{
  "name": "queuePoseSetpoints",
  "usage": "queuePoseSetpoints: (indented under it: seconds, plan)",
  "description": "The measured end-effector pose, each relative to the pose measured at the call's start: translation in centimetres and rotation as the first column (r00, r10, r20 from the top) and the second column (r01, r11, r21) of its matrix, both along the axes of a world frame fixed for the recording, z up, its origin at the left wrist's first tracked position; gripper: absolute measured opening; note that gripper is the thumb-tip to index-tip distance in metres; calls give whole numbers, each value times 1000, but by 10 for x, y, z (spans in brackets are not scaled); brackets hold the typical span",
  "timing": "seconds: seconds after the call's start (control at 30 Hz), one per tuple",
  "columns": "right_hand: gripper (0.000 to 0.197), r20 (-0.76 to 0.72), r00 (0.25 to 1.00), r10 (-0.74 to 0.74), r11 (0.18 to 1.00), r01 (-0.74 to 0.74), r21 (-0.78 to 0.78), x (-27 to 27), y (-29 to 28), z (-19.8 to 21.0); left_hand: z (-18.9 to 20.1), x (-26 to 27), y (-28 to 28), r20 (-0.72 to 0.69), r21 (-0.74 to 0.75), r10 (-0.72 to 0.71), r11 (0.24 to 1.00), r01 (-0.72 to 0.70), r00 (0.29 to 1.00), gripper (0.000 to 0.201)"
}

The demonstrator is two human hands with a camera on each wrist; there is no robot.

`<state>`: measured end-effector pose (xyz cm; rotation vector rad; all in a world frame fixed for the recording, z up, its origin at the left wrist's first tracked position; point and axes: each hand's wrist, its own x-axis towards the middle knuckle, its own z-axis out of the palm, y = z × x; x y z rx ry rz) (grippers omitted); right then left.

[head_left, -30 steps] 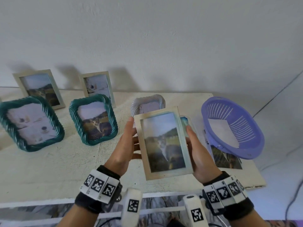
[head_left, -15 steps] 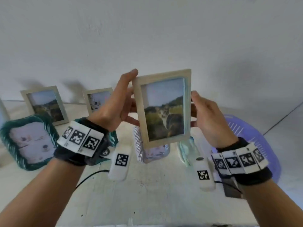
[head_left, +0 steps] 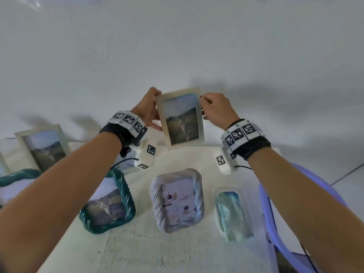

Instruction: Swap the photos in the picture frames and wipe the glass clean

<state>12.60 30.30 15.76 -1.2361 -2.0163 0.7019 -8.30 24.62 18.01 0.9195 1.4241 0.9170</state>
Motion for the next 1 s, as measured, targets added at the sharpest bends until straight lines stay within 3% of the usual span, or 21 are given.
queuePoseSetpoints:
  seconds: [0.27, 0.47, 0.63, 0.83, 1.0]
  plan:
    - [34, 113, 993, 43, 981, -21, -191, 3, 32, -65, -63, -3, 43, -18, -230, -4, 973, 0, 1000, 29]
    - [38, 130, 990, 45, 967, -11, -255, 4, 33, -88, -90, -2, 53, -9, -301, -29, 953, 25, 1000, 33]
    - [42, 140, 988, 69, 960, -27, -280, 5, 31, -103, -108, -1, 54, -3, -324, -25, 946, 22, 1000, 25]
    - [42, 158, 985, 68, 967, -26, -255, 6, 29, -109, -115, -1, 55, -4, -312, -9, 950, 7, 1000, 29]
    - [38, 157, 986, 55, 959, -8, -282, 7, 28, -112, -118, -1, 55, -87, -279, -9, 960, -16, 996, 37]
